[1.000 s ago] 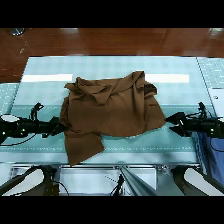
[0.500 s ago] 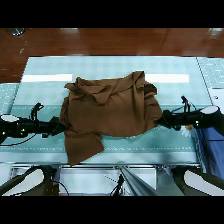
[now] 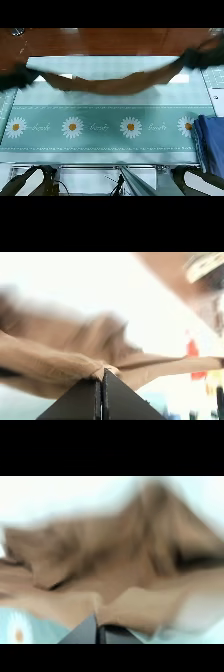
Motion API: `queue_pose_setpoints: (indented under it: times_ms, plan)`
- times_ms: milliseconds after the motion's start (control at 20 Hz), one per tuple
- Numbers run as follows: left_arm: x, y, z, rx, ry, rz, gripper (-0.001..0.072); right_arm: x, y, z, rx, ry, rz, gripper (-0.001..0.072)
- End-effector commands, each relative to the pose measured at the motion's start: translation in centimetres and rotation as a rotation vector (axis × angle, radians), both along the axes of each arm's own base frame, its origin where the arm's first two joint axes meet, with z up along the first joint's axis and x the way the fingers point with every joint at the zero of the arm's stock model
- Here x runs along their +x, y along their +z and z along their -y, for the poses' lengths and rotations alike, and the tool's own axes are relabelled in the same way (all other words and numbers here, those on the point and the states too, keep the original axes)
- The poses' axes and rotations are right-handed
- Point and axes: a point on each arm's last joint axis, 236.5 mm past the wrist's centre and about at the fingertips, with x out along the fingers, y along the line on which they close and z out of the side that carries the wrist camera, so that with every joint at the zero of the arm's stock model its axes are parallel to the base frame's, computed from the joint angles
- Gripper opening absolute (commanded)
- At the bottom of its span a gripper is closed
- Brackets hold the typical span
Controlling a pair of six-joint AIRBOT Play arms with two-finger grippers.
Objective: Fold the shirts.
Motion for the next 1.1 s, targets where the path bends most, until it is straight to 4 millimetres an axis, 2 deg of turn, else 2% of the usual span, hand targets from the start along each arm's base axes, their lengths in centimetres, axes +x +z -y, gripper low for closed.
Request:
queue_pose_setpoints:
  times_ms: [0, 100, 250, 400, 600, 700, 850, 950, 1050]
  plan:
    - [-2.0, 17.9, -0.1, 0.109, 0.070, 0.396, 0.0015, -2.0, 16.7, 0.8, -0.112, -0.042, 0.362, 0.0022]
    - [-4.5, 23.2, -1.4, 0.281, 0.178, 0.462, 0.0015, -6.1, 22.0, 1.5, -0.203, -0.074, 0.497, 0.0022]
    - [-10.5, 28.7, -2.9, 0.534, 0.328, 0.566, 0.0015, -13.6, 24.1, 2.3, -0.328, -0.113, 0.539, 0.0023]
    - [-16.7, 30.7, -2.3, 0.671, 0.398, 0.637, 0.0015, -20.5, 25.2, 2.3, -0.400, -0.132, 0.578, 0.0022]
    - [-24.4, 31.9, -2.3, 0.796, 0.530, 0.708, 0.0015, -27.0, 26.4, 2.8, -0.440, -0.204, 0.643, 0.0023]
    - [-26.8, 31.9, -2.0, 0.808, 0.544, 0.728, 0.0016, -28.8, 26.0, 2.7, -0.443, -0.213, 0.637, 0.0023]
    - [-27.6, 29.9, -0.8, 0.771, 0.448, 0.691, 0.0015, -29.6, 24.1, 2.6, -0.448, -0.193, 0.555, 0.0022]
    - [-25.9, 27.8, -1.6, 0.780, 0.428, 0.614, 0.0015, -28.4, 22.5, 2.8, -0.443, -0.182, 0.494, 0.0022]
    - [-22.2, 24.0, -2.7, 0.756, 0.393, 0.481, 0.0015, -25.7, 19.9, 3.2, -0.424, -0.174, 0.416, 0.0023]
